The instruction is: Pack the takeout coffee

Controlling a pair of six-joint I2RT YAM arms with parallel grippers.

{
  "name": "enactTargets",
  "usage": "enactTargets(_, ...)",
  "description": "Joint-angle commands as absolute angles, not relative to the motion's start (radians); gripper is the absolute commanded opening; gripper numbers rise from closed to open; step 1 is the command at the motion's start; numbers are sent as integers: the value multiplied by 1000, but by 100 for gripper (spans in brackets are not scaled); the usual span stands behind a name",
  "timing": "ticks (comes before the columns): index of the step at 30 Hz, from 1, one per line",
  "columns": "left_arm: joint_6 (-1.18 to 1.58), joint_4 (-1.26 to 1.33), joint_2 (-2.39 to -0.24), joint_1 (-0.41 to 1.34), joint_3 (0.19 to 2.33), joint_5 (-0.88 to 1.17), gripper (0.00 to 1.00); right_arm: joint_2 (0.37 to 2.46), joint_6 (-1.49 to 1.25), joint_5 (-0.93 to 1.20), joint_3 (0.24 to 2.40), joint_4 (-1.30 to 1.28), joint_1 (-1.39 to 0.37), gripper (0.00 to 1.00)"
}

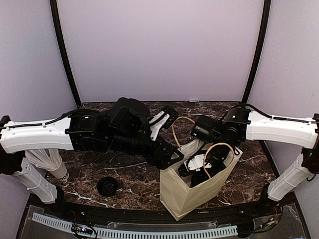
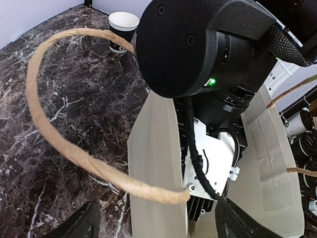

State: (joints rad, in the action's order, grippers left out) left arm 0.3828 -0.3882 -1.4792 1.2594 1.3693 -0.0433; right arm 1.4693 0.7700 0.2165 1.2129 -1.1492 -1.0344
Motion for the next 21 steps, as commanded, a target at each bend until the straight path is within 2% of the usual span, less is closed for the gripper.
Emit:
enactTargets(1, 400, -441, -1509, 1245, 1436, 64, 78, 1469, 786, 181, 1214, -1132, -1043, 54)
enactTargets(6, 370, -477, -1553, 1244, 1480, 72, 60, 1460, 784, 178, 1301, -1157, -1042, 74)
enactTargets(8, 357, -478, -1555, 1243, 1483, 55, 47, 1465, 785, 188, 1336, -1173, -1042, 78)
enactTargets(10, 346, -475, -1555, 1243, 1486, 43, 38, 1467, 785, 202, 1370, -1184, -1042, 80)
enactTargets(14, 325, -480, -1559, 1240, 1492, 17, 23, 1467, 783, 227, 1453, -1212, -1043, 90)
enactTargets(16, 315, -479, -1560, 1238, 1492, 13, 19, 1466, 783, 239, 1484, -1223, -1042, 97)
enactTargets(21, 286, -479, -1567, 1233, 1493, 14, 13, 1458, 770, 241, 1513, -1229, -1043, 99)
